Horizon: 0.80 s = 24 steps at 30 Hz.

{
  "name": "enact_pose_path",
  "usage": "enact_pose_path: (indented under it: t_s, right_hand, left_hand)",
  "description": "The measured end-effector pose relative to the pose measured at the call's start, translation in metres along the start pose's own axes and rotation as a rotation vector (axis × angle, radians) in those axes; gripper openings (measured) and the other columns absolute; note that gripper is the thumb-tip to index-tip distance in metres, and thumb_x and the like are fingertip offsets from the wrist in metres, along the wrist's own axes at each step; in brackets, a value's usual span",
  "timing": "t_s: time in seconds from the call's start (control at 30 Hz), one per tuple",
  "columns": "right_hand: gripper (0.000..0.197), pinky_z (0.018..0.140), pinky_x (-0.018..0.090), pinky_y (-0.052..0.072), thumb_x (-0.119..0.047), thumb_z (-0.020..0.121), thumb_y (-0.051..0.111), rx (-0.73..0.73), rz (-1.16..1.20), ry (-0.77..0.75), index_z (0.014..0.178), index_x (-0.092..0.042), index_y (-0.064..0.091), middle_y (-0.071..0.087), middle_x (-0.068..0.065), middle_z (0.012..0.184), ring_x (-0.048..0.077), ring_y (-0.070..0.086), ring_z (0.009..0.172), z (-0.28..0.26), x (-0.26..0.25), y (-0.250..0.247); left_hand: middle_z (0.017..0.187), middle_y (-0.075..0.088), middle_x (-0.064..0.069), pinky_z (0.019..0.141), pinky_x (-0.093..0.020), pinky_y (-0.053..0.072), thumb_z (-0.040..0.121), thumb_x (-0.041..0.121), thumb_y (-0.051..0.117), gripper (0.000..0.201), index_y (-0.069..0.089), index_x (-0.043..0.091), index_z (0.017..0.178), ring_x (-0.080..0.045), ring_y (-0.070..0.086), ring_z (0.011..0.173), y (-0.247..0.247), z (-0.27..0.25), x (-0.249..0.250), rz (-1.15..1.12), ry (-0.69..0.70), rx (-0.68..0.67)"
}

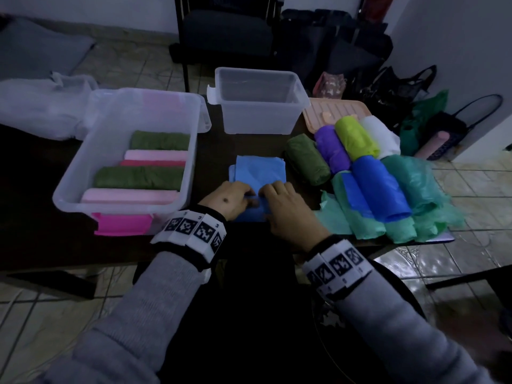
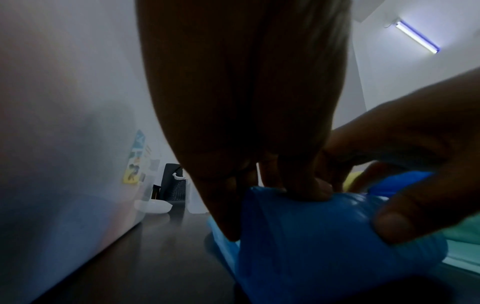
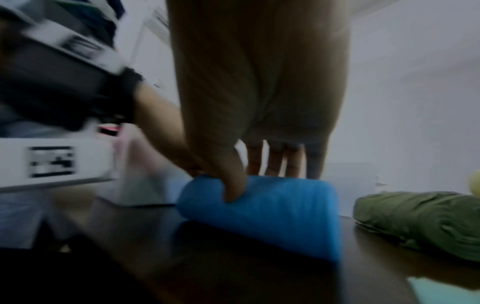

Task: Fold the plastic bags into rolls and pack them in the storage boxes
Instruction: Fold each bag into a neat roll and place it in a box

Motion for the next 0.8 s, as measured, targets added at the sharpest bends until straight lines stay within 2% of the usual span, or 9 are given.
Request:
enact_pose_path:
  t_s: [0.07,0.2,0.3,0.37,0.43,0.5,0.57,0.67,0.8]
  right_hand:
    - [0.042,0.088,0.034,0.036,-0.014,0.084,0.055,0.024,-0.012,0.004,0.124,-0.010,0.043,0.043,0.010,0.122,0.028,0.040,0.113,-0.007,-0.004,0.003]
    - [0.059,0.101,0.035,0.031,-0.034,0.081,0.066,-0.070,-0.002,-0.005,0.131,-0.013,0.042,0.045,0.008,0.128,0.026,0.042,0.119,-0.013,-0.003,0.016]
    - [0.058,0.102,0.031,0.027,-0.032,0.085,0.063,-0.084,-0.024,-0.005,0.134,-0.014,0.040,0.045,0.007,0.131,0.025,0.041,0.121,-0.011,-0.002,0.021]
    - [0.057,0.100,0.032,0.028,-0.033,0.085,0.063,-0.089,-0.031,0.001,0.134,-0.013,0.041,0.047,0.008,0.131,0.026,0.042,0.122,-0.007,0.000,0.020]
    - [0.058,0.099,0.033,0.031,-0.035,0.085,0.064,-0.161,-0.012,0.026,0.134,-0.012,0.042,0.047,0.010,0.131,0.027,0.042,0.122,0.000,0.003,0.019]
    - [0.060,0.101,0.036,0.033,-0.035,0.085,0.065,-0.278,0.020,0.054,0.135,-0.011,0.041,0.045,0.012,0.133,0.029,0.041,0.124,0.009,0.006,0.016]
    - [0.057,0.101,0.038,0.034,-0.034,0.085,0.065,-0.402,0.067,0.068,0.132,-0.009,0.044,0.046,0.014,0.132,0.030,0.042,0.124,0.017,0.009,0.014]
    - [0.051,0.095,0.031,0.038,-0.032,0.085,0.067,-0.482,0.127,0.065,0.128,-0.009,0.051,0.049,0.012,0.127,0.026,0.047,0.119,0.027,0.012,0.008]
    - [0.060,0.096,0.028,0.036,-0.032,0.079,0.074,-0.414,0.174,0.054,0.130,-0.012,0.050,0.043,0.007,0.119,0.022,0.042,0.120,0.032,0.016,0.001]
  left_hand:
    - [0.123,0.058,-0.010,0.089,-0.030,0.041,0.094,0.028,0.054,0.028,0.061,0.017,0.118,-0.024,0.055,0.110,0.002,0.000,0.000,-0.006,-0.009,-0.019]
    - [0.118,0.061,-0.013,0.089,-0.030,0.041,0.098,0.032,0.045,0.032,0.064,0.009,0.108,-0.026,0.057,0.106,0.012,0.003,-0.004,0.038,-0.018,-0.101]
    - [0.113,0.062,-0.016,0.084,-0.027,0.039,0.099,0.032,0.043,0.036,0.065,0.004,0.101,-0.028,0.057,0.104,0.015,0.003,-0.006,0.054,-0.030,-0.109]
    - [0.115,0.063,-0.013,0.088,-0.028,0.040,0.098,0.030,0.046,0.033,0.066,0.005,0.104,-0.027,0.057,0.106,0.010,0.003,-0.003,0.063,-0.005,-0.047]
    - [0.120,0.060,-0.010,0.093,-0.029,0.040,0.095,0.029,0.053,0.028,0.067,0.009,0.111,-0.023,0.055,0.110,0.000,0.000,0.000,0.048,0.040,0.084]
    - [0.115,0.061,-0.006,0.087,-0.026,0.041,0.091,0.028,0.059,0.025,0.067,0.012,0.108,-0.016,0.056,0.102,-0.009,-0.004,0.002,-0.018,0.075,0.176]
    - [0.112,0.063,0.000,0.084,-0.021,0.038,0.087,0.029,0.064,0.025,0.067,0.017,0.109,-0.010,0.055,0.100,-0.008,-0.007,0.001,-0.074,0.092,0.099]
    - [0.118,0.060,0.002,0.091,-0.021,0.039,0.082,0.028,0.070,0.037,0.064,0.020,0.118,-0.012,0.055,0.111,-0.004,-0.007,-0.005,-0.058,0.096,0.023]
    - [0.128,0.057,-0.006,0.100,-0.029,0.041,0.089,0.027,0.062,0.036,0.060,0.018,0.124,-0.020,0.053,0.118,-0.001,0.000,-0.006,-0.037,0.048,0.017]
Point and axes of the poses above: each hand's wrist, its own z-axis towards the middle knuckle, its own y-axis out of the palm, x = y × z, the point moved 6 cm from there along z, towards the middle knuckle
